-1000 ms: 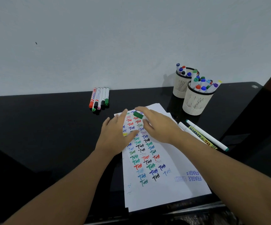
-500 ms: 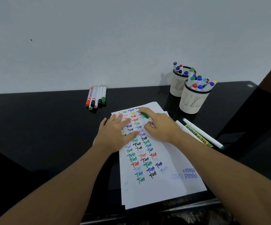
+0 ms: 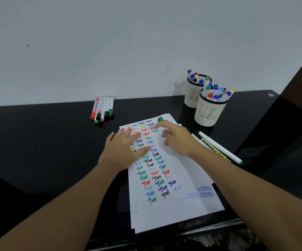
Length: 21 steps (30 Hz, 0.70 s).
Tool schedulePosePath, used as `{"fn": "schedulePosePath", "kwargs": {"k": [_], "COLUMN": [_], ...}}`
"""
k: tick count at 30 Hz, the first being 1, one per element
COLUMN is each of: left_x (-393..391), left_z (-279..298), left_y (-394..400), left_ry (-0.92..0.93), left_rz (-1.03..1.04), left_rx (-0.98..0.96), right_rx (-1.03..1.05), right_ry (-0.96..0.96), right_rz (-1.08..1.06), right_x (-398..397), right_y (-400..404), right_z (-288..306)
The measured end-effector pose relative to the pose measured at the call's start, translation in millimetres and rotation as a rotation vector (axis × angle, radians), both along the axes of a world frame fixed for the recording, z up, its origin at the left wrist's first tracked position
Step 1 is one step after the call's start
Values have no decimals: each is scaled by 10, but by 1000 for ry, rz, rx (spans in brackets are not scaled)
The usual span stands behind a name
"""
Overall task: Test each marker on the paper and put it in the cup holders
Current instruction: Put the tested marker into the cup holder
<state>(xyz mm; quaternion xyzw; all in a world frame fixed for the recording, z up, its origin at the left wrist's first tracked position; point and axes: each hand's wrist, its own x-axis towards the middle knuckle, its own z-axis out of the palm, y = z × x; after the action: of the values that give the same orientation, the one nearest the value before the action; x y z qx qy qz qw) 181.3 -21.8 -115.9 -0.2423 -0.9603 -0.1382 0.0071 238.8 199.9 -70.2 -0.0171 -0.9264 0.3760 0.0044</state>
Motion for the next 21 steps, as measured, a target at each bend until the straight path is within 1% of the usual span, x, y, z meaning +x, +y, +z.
{"fn": "schedulePosePath", "kwargs": {"k": [3,4,5,6,8,13,16,21], "left_x": [-4,-8,-9,-10,-9,-11,-15,-4], "left_z": [2,1,3,4,4,2,10,21], "left_y": [-6,-5,-4,-4,-4,-1,0,0], "left_ry": [-21,-25,-25,-24,-22,-26,-33,-39], "left_rz": [4,6,8,11,14,15,14,15], "left_rx": [-3,-2,-2,-2,4,0,-16,-21], "right_rx": [-333,-441,-502,-497,-412,-274,-122,-100], "right_ry": [-48,-78,-99,-106,-92,35,132,184], "right_rz": [-118,-125,-114,-95,-72,-130,-193,-193], "right_x": [-23,-33,-36,-35,-23,-1,4,-52], "right_y": [58,83,114,144,177,173,183,234], "right_z": [103,143,182,216,255,253,228,222]}}
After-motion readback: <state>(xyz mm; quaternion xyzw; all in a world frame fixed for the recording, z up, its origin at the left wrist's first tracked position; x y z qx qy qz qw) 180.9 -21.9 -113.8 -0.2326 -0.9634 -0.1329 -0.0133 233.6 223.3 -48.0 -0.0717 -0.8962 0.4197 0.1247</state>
